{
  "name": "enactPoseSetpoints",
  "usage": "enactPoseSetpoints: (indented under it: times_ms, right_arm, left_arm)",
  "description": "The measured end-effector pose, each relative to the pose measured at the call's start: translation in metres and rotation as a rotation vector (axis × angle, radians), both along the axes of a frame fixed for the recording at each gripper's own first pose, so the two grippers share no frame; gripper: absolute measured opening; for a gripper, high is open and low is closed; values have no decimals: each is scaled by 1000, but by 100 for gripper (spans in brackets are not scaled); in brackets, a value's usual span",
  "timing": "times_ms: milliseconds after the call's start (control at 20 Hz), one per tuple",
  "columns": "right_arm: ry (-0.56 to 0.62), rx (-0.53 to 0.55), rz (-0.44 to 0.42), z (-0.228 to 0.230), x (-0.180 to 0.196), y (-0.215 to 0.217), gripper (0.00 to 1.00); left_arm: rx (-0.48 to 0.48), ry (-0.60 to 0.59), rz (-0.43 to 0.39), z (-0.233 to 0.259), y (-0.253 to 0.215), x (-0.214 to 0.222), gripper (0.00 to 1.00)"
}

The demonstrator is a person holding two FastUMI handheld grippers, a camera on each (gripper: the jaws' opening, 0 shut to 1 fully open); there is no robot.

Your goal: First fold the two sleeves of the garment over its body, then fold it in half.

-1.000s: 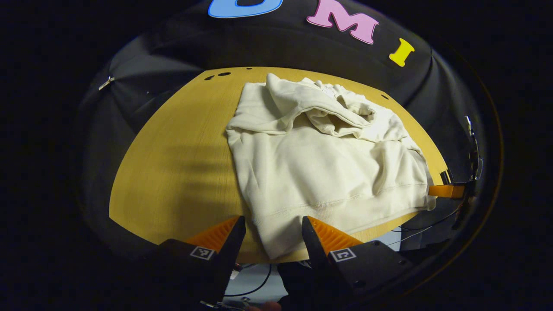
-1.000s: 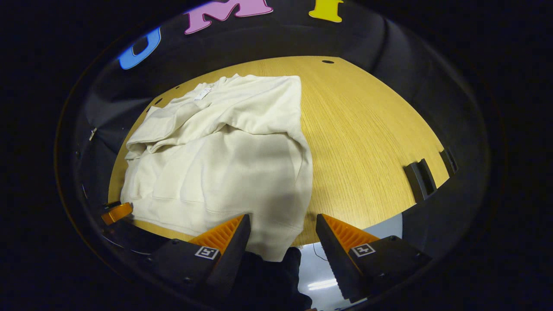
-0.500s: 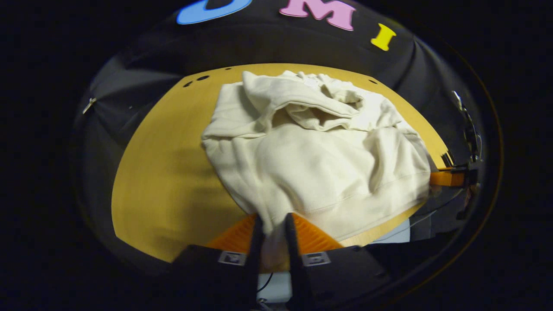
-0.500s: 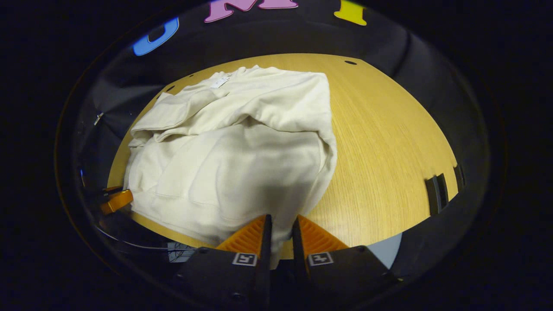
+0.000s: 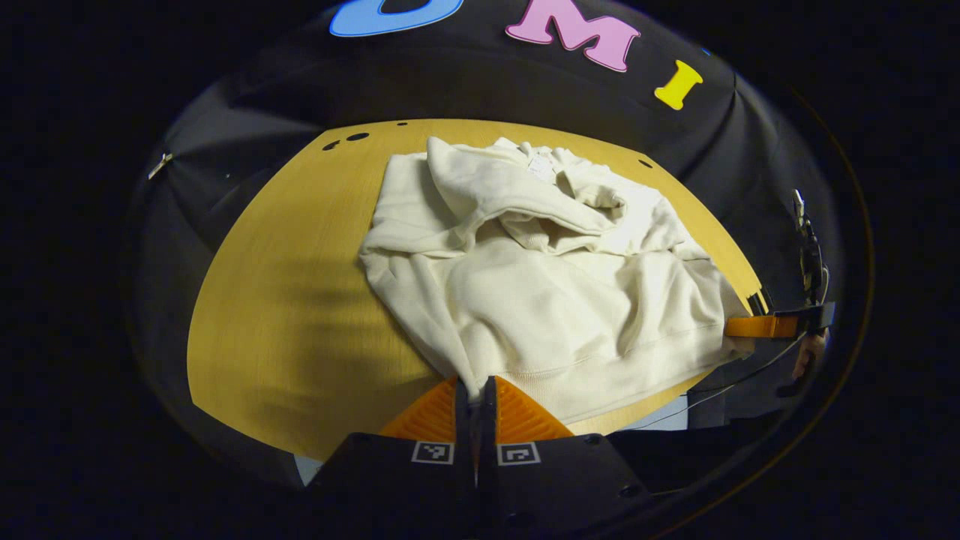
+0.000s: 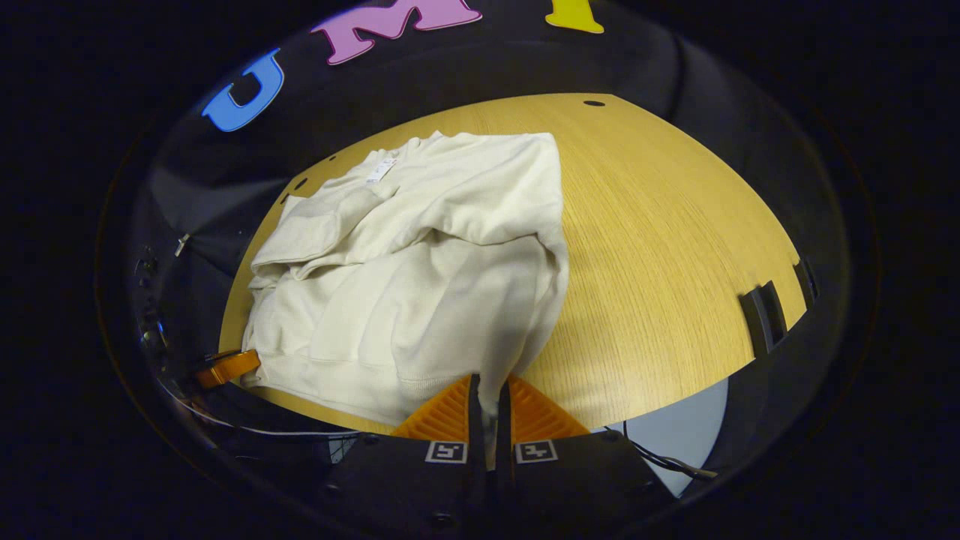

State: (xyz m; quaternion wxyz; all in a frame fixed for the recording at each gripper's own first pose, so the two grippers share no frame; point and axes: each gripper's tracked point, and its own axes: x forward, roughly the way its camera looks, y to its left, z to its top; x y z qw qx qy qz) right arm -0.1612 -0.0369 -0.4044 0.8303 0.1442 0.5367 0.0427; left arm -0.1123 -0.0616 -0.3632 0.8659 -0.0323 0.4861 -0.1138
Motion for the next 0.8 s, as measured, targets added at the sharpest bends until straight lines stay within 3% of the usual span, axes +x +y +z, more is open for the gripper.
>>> enactPoseSetpoints:
  times_ms: [200,500,800]
  right_arm:
    - [-85,34,-23,36,28,4,8]
    - [-159,79,-126,64,74,-9,8]
    - [-229,117,-200,89,125,-15,8]
  left_arm:
    - [-52,-61,43,36,0,18,6]
    - [-134,-116,132,74,7,60,6]
    - [-176,-176,158,101,7,110,6]
